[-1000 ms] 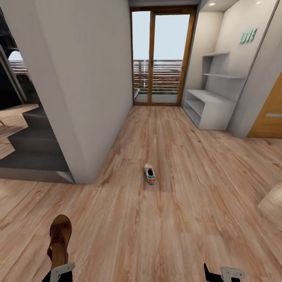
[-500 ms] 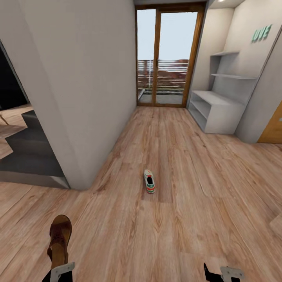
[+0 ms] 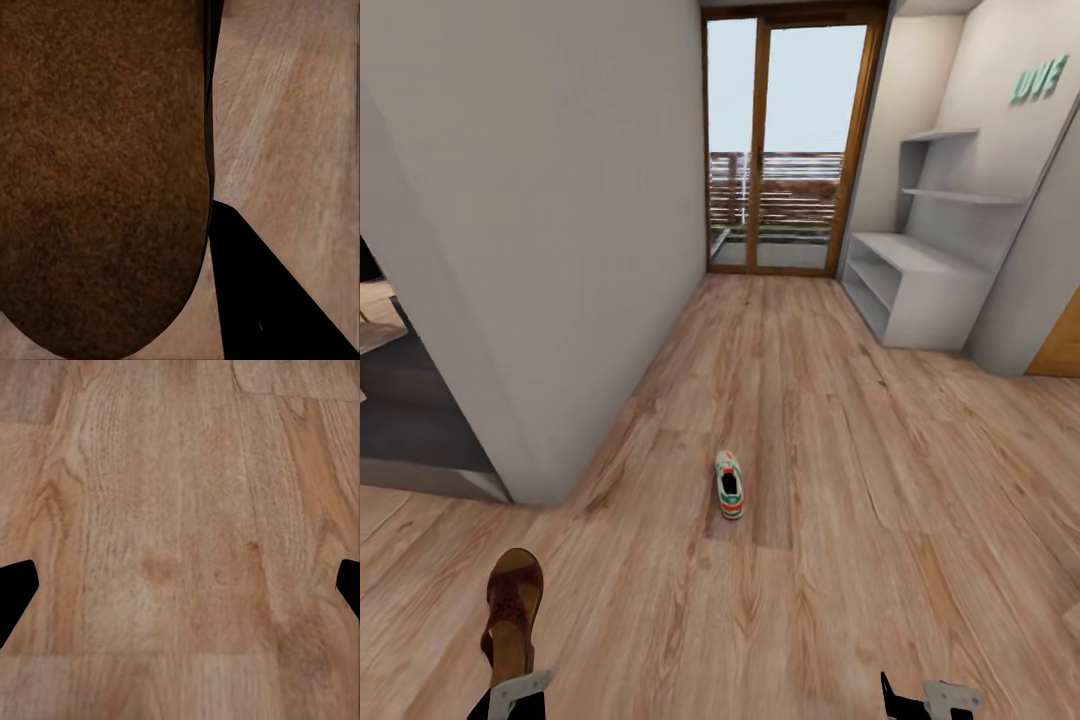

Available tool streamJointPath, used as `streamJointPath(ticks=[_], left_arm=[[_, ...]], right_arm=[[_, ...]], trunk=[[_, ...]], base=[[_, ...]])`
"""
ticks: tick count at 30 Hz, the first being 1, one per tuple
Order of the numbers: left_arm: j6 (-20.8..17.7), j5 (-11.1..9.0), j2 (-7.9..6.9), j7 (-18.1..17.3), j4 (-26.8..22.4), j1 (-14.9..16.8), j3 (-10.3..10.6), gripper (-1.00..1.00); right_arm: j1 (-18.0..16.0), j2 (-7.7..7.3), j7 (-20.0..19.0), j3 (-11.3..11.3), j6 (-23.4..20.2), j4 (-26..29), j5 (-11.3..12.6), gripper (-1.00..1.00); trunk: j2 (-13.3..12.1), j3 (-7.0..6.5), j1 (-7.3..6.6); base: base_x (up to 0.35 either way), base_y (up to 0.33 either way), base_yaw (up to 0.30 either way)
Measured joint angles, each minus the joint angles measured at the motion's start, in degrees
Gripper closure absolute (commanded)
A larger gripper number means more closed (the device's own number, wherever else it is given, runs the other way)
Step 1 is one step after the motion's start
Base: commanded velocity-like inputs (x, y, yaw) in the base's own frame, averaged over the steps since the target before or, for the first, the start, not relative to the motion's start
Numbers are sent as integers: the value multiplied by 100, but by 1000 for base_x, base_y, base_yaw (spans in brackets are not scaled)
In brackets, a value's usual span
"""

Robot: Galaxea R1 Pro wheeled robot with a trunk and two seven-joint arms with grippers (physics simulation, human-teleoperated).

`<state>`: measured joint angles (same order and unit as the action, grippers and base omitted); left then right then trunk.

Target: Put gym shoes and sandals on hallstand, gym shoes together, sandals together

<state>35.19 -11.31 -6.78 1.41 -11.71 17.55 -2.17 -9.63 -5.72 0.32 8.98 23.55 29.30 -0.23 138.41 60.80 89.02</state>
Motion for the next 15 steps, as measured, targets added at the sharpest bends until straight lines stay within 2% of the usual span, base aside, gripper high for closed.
streamJointPath(ticks=[5, 15], left_arm=[[0, 1, 0, 0, 0, 0, -1, 100], [1, 3, 0, 0, 0, 0, -2, 100]], right_arm=[[0, 0, 0, 0, -6, -2, 0, -100], [-1, 0, 0, -6, -8, -8, 0, -100]], trunk=[[0, 0, 0], [0, 0, 0]], base=[[282, -164, 0], [297, -21, 0]])
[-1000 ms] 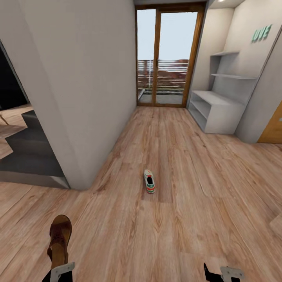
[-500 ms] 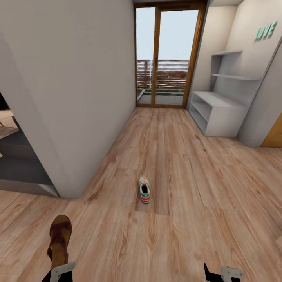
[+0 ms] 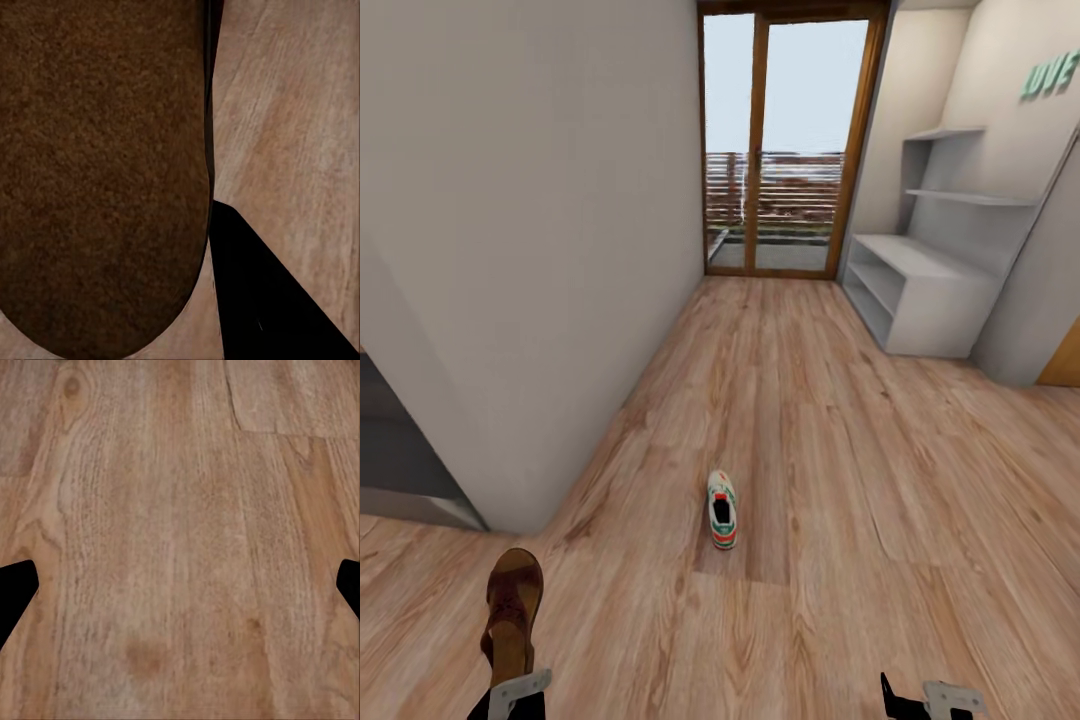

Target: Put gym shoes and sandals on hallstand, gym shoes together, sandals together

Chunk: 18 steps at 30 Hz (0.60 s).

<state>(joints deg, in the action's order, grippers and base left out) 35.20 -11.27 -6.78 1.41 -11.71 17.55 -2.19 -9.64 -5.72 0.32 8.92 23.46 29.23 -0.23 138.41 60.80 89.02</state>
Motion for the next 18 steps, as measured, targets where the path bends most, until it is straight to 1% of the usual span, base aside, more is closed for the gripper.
streamJointPath(ticks=[3, 11, 18], left_arm=[[1, 1, 0, 0, 6, 0, -7, 100], [1, -2, -1, 0, 6, -1, -9, 100], [1, 0, 0, 0, 4, 0, -8, 100]], right_arm=[[-1, 0, 0, 3, 9, 1, 0, -100], [-1, 0, 0, -1, 9, 4, 0, -100], [-1, 0, 0, 2, 9, 2, 0, -100]], trunk=[[0, 0, 0], [0, 0, 0], [0, 0, 1]], base=[[299, 42, 23], [282, 20, 231], [246, 2, 59]])
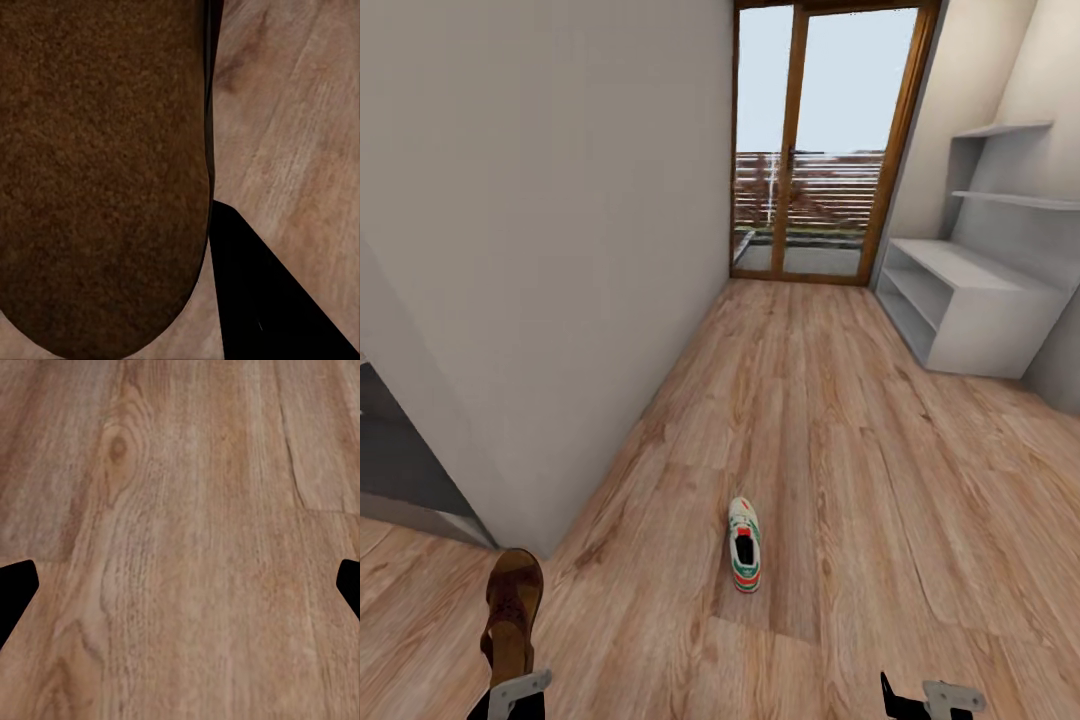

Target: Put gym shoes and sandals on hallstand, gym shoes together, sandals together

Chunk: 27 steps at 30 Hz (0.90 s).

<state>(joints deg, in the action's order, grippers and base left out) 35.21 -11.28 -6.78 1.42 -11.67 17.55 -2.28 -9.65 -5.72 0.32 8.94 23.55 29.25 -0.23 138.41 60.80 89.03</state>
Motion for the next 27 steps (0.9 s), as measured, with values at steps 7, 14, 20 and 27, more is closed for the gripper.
streamJointPath(ticks=[7, 14, 20, 27], left_arm=[[0, 0, 0, 0, 3, 0, 0, 100], [2, 0, 0, -7, 3, 0, 8, 100], [4, 132, -3, -130, -20, 2, 141, 100], [-146, 484, 56, -712, -152, 119, 436, 100]], right_arm=[[1, 0, 0, 3, -2, -1, 0, -100], [1, 0, 4, 6, 0, -3, 0, -100], [0, 0, 7, 6, 0, -3, 0, -100], [1, 0, 1, -4, -8, -14, -7, -100]], trunk=[[0, 0, 1], [0, 0, 2], [0, 0, 2], [0, 0, 2]], base=[[191, 0, 8], [59, 0, 1], [8, 0, 0], [1, 0, 0]])
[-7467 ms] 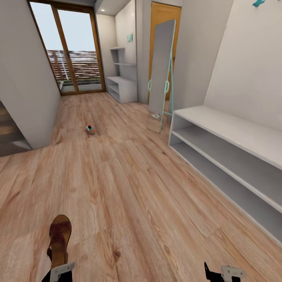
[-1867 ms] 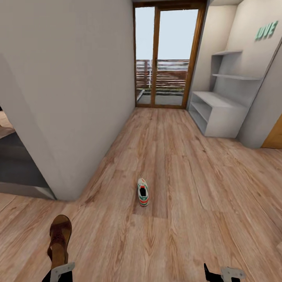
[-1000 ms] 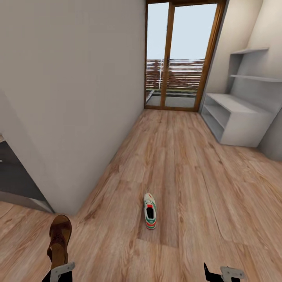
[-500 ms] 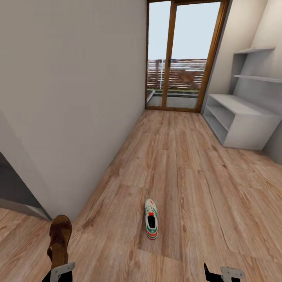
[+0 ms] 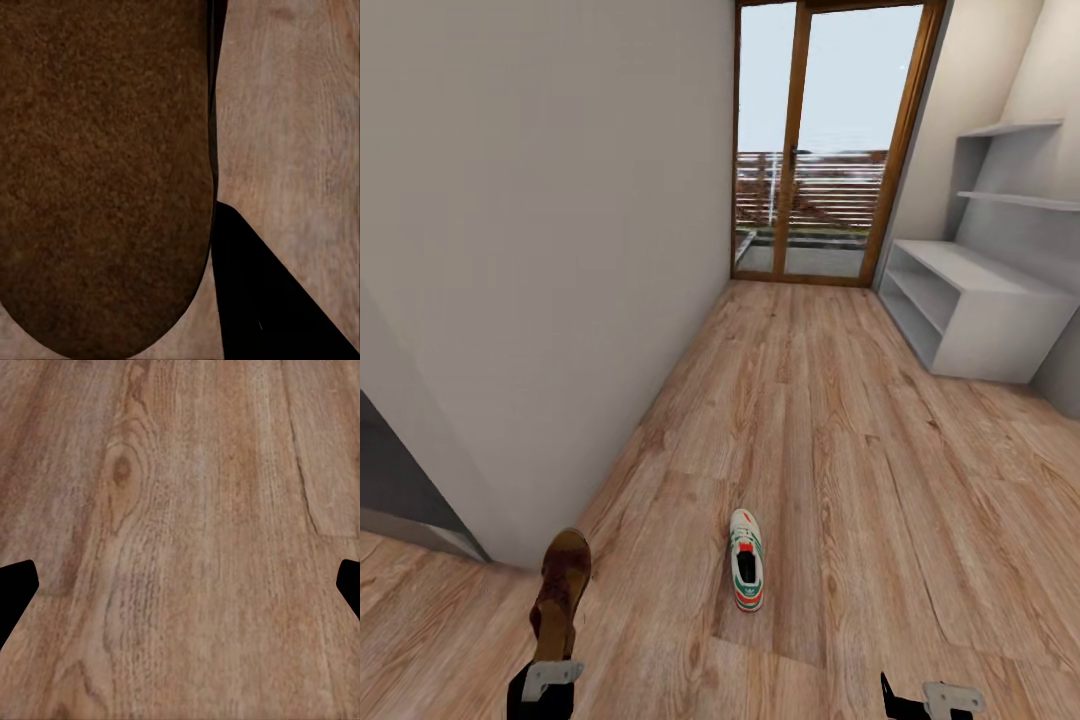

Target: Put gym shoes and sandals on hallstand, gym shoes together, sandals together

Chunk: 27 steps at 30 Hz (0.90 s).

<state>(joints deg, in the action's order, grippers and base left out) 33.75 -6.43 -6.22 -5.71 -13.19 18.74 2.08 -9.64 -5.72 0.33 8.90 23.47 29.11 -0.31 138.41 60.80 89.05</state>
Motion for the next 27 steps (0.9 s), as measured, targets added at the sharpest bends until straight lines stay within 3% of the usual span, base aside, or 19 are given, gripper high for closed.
streamJointPath(ticks=[3, 7, 10, 13, 20, 27], left_arm=[[-661, 17, 92, -182, -367, 422, 12, 100], [-1450, 18, 151, -243, -776, 717, 18, 100], [-1716, 23, 225, -259, -1059, 807, 19, 100], [-1858, 34, 327, -265, -1243, 831, 10, 100], [-1886, 29, 354, -269, -1276, 819, 1, 100], [-1895, 32, 375, -276, -1255, 815, 13, 100]], right_arm=[[-1, 0, -1, 1, -1, 1, 0, -100], [0, 0, -2, 1, -3, 2, -1, -100], [0, 0, -6, 1, -3, 4, 2, -100], [0, 0, -8, 1, -3, 10, 6, -100], [0, 0, -9, 1, -4, 17, 11, -100], [-1, 0, -13, 6, -1, 43, 19, -100]], trunk=[[0, -1, 0], [0, -1, 0], [0, 0, 0], [0, 0, 0], [0, 0, 0], [0, 0, -2]], base=[[0, 0, 0], [0, 0, 0], [0, 0, 0], [0, 0, 0], [13, 16, 0], [160, 232, 0]])
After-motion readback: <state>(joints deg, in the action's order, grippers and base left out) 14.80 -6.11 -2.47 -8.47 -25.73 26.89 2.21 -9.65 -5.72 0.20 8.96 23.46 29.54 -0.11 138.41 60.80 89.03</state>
